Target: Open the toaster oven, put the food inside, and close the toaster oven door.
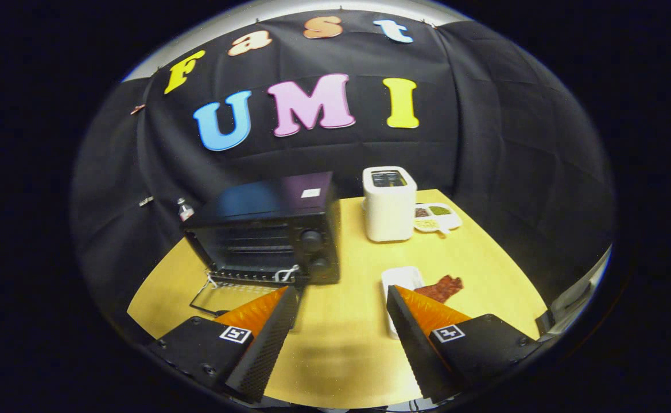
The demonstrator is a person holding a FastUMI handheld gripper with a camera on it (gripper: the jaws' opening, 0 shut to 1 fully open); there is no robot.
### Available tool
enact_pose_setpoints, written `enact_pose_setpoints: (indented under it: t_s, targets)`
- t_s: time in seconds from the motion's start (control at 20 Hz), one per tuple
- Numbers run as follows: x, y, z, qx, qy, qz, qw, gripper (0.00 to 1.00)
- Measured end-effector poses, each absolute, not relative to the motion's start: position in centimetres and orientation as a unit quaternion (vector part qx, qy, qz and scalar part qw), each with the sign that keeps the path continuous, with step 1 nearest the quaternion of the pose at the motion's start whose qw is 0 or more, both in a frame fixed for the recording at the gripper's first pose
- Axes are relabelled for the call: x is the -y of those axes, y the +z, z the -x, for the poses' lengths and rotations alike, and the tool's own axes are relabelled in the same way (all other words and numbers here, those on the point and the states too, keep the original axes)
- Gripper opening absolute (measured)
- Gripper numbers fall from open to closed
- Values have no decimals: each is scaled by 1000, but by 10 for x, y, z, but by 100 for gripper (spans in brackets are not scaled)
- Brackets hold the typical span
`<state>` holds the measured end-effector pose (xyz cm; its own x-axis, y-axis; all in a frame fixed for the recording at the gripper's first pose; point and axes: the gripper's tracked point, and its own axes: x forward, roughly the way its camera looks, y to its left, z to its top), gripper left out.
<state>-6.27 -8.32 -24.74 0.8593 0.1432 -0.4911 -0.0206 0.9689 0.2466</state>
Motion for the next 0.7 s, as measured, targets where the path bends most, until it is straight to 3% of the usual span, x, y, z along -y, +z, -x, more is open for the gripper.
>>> enact_pose_setpoints:
  t_s: [0.3, 0.55, 0.6, 0.7]
  targets:
    - [171, -299, 33, -289, 24, -166, 942, 98]
    - [177, -360, 10, -340, 53, -234, 909, 96]
    - [173, -373, 10, -355, 62, -244, 900, 95]
    - [169, -386, 13, -371, 79, -268, 886, 80]
